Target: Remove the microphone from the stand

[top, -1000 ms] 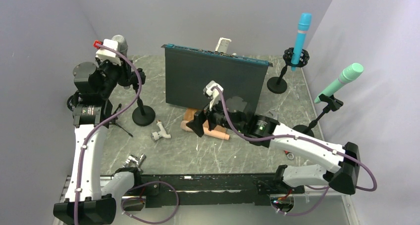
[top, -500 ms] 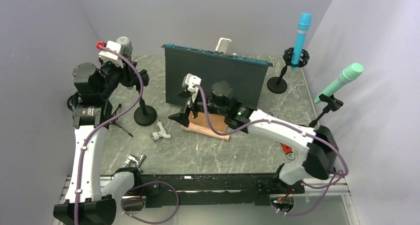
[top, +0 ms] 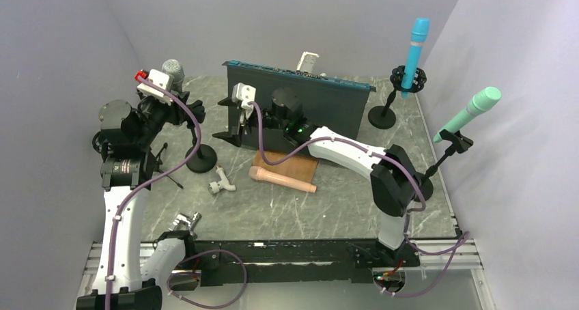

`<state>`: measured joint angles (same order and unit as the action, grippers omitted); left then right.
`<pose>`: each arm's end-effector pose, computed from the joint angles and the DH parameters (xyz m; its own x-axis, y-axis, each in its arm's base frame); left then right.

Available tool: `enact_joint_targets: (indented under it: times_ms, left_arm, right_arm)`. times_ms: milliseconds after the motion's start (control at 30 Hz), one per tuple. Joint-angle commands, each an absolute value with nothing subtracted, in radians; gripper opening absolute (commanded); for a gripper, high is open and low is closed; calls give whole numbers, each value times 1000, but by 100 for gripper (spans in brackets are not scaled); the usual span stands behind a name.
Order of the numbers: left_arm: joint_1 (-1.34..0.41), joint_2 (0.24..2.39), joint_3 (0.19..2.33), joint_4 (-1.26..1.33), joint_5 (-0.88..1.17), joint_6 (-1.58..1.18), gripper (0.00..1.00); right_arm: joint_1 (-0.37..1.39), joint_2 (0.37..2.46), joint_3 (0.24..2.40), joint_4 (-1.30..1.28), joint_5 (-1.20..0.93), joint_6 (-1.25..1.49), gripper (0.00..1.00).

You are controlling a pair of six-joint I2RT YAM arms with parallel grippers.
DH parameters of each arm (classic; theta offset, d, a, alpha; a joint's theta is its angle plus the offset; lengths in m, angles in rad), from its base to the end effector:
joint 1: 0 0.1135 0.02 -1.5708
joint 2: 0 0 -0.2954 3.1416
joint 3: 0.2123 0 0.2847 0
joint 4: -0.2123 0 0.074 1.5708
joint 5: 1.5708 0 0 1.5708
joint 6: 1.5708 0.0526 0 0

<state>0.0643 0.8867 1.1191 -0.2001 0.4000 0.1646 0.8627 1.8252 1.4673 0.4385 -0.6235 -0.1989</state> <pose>0.2136 -0.0068 0.4689 0.0857 0.1568 -0.9839 0.3195 0.9311 0.1762 0.2969 0.3940 0.3675 0.2480 0.0430 -0.9678 -0.9652 0.0963 -0.2430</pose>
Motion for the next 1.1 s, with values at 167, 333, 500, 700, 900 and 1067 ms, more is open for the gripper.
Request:
enact_joint_targets:
  times_ms: [167, 333, 500, 700, 900, 1067]
  left_arm:
    - [70, 881, 1118, -211, 444, 173, 0]
    - [71, 890, 1119, -221, 449, 176, 0]
    - [71, 904, 1117, -210, 461, 153, 0]
    - [70, 914, 1127, -218, 472, 146, 0]
    - [71, 914, 1128, -220, 479, 145, 0]
    - [70, 917, 1129, -219, 481, 143, 0]
  right_arm:
    - [861, 1986, 1646, 649, -696, -145, 100]
    - [861, 2053, 1713, 700, -701, -81, 100]
    - [859, 2097, 1765, 709, -711, -53, 100]
    - [859, 2143, 1805, 740, -740, -6, 94]
    - [859, 2181, 1843, 748, -754, 33, 76]
    - [859, 2200, 1862, 740, -755, 35, 68]
